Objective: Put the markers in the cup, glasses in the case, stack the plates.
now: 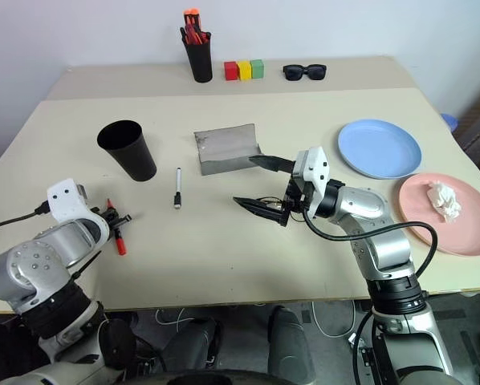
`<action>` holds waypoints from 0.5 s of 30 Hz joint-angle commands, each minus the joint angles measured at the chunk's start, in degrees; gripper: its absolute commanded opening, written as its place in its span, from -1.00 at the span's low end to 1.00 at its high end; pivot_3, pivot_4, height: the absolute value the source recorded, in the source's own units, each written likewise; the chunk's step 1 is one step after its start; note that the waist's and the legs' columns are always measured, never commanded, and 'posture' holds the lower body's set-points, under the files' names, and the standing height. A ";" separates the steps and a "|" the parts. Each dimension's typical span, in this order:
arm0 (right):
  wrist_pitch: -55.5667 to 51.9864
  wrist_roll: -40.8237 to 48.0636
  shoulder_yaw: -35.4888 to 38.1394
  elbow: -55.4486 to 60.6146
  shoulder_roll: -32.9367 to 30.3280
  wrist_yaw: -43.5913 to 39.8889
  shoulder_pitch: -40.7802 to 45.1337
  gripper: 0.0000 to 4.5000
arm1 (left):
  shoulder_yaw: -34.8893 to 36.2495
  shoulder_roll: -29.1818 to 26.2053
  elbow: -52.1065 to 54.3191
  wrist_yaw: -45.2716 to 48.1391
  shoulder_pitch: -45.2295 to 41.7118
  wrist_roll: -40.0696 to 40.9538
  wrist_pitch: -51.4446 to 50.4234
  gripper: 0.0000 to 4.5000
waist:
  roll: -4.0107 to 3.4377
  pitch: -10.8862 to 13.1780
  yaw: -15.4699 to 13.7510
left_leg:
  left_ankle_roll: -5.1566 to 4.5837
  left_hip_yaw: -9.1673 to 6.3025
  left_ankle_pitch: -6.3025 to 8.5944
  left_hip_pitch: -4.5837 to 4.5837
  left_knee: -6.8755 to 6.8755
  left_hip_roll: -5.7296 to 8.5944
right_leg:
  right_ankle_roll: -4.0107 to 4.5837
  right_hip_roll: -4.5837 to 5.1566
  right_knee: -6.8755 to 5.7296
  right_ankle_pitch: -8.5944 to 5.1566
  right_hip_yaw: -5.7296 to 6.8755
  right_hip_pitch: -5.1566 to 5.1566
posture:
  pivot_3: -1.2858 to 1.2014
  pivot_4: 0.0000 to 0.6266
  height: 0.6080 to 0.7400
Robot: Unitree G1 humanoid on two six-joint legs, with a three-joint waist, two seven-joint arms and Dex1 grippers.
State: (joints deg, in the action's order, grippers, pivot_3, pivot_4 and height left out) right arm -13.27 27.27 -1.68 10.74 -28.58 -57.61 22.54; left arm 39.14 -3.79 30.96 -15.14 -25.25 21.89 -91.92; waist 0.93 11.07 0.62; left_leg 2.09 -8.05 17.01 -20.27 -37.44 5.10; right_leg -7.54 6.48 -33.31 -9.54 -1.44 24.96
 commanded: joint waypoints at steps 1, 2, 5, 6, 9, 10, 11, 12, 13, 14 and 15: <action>1.49 -0.17 1.37 -0.17 -0.51 0.16 1.17 0.93 | 0.43 -2.71 2.91 2.09 -0.61 -0.78 -0.53 -0.96 | 0.01 0.00 0.03 | 0.00 0.00 0.00 0.00 0.00 0.00 | 0.00 0.00 0.00 0.00 0.00 0.00 | 0.03 -0.52 1.00; 0.81 0.41 1.52 -0.36 -0.90 -0.42 1.21 0.93 | -1.18 -6.15 4.28 3.05 0.29 -1.54 1.61 -0.96 | 0.03 0.02 0.10 | 0.00 0.00 0.00 -0.02 0.00 0.00 | 0.00 0.00 0.01 0.00 0.00 0.01 | 0.03 -0.52 1.00; -2.55 3.30 2.15 -1.22 -3.27 -3.83 1.03 0.93 | -2.31 -12.80 5.70 6.44 1.65 -3.98 17.53 -0.96 | 0.05 0.03 0.20 | 0.06 0.01 -0.03 -0.13 0.02 -0.01 | 0.02 -0.02 -0.06 0.00 -0.01 0.20 | 0.03 -0.52 1.00; -2.51 3.50 2.36 -1.94 -3.98 -4.74 1.06 0.93 | -3.00 -14.15 5.00 9.72 2.16 -3.92 25.05 -0.96 | 0.04 0.03 0.16 | 0.19 0.01 -0.11 -0.13 0.06 -0.02 | 0.03 -0.02 -0.04 0.01 -0.01 0.22 | 0.03 -0.52 1.00; -6.87 9.15 4.89 -3.61 -4.51 -6.49 2.55 0.93 | -8.81 -18.53 2.05 16.96 4.21 -6.58 43.67 -0.96 | 0.04 0.02 -0.17 | 0.37 0.06 -0.21 -0.11 0.10 -0.02 | 0.05 0.01 0.04 0.02 -0.02 0.16 | 0.03 -0.52 1.00; -6.94 9.96 5.76 -4.14 -3.95 -6.16 3.30 0.93 | -9.74 -18.80 1.02 17.94 3.61 -6.96 47.92 -0.96 | 0.03 0.02 -0.33 | 0.34 0.05 -0.19 -0.12 0.10 -0.01 | 0.06 0.02 0.07 0.03 -0.02 0.14 | 0.03 -0.52 1.00; -6.64 10.43 6.26 -4.44 -3.48 -6.14 3.85 0.93 | -9.98 -18.74 -0.20 19.22 2.40 -6.29 51.37 -0.96 | 0.04 0.02 -0.49 | 0.24 0.05 -0.14 -0.11 0.09 -0.01 | 0.07 0.04 0.08 0.04 -0.02 0.10 | 0.03 -0.52 1.00; -6.59 10.90 6.55 -4.53 -3.13 -6.15 4.19 0.93 | -10.26 -18.82 -1.34 20.20 1.53 -5.90 54.13 -0.96 | 0.04 0.02 -0.60 | 0.13 0.05 -0.08 -0.10 0.07 -0.01 | 0.12 0.04 0.12 0.07 -0.02 0.08 | 0.03 -0.52 1.00; -6.30 11.22 6.93 -4.45 -2.54 -5.72 4.60 0.93 | -11.01 -19.59 -2.65 21.77 0.64 -6.06 57.63 -0.96 | 0.04 0.02 -0.66 | 0.12 0.05 -0.09 -0.11 0.05 -0.01 | 0.13 0.03 0.12 0.09 -0.01 0.07 | 0.03 -0.52 1.00; -6.29 11.51 7.17 -4.35 -2.17 -5.36 4.91 0.93 | -11.54 -20.22 -3.85 23.16 0.05 -6.01 60.23 -0.96 | 0.04 0.02 -0.71 | 0.12 0.05 -0.08 -0.10 0.05 -0.02 | 0.13 0.01 0.12 0.09 -0.01 0.07 | 0.03 -0.52 1.00; -6.43 11.71 7.32 -4.07 -1.94 -5.09 5.11 0.93 | -11.66 -20.38 -5.37 23.69 -1.03 -5.74 62.15 -0.96 | 0.04 0.02 -0.70 | 0.12 0.04 -0.08 -0.09 0.06 -0.03 | 0.12 -0.01 0.11 0.09 0.00 0.07 | 0.03 -0.52 1.00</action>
State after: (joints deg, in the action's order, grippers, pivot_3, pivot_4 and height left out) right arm -20.10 37.43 4.11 5.32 -31.01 -63.09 26.91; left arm 27.39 -22.94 26.04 7.25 -24.65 15.76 -34.47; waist 0.97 11.09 -0.08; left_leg 2.22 -8.00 16.92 -20.36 -37.36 5.07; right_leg -7.42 6.47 -33.20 -9.45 -1.44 25.04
